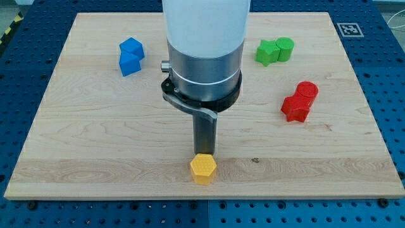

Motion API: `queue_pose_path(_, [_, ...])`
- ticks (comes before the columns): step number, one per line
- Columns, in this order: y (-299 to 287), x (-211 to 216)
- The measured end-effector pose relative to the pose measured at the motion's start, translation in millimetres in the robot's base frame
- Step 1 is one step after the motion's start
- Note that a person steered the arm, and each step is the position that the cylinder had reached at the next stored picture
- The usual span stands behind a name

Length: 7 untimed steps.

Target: Push yellow heart towards left side of the yellow hexagon

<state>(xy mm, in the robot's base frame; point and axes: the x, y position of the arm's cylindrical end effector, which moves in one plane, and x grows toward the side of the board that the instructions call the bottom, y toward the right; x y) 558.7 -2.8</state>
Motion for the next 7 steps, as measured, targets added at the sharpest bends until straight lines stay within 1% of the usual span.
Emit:
queue_pose_path(1, [0, -3])
queue_pose_path(2, [0, -68])
queue_pose_path(3, [14, -131])
queue_pose_path(5, [28, -279])
queue_pose_path(6, [7, -313])
queue_pose_path(7, [-42, -316])
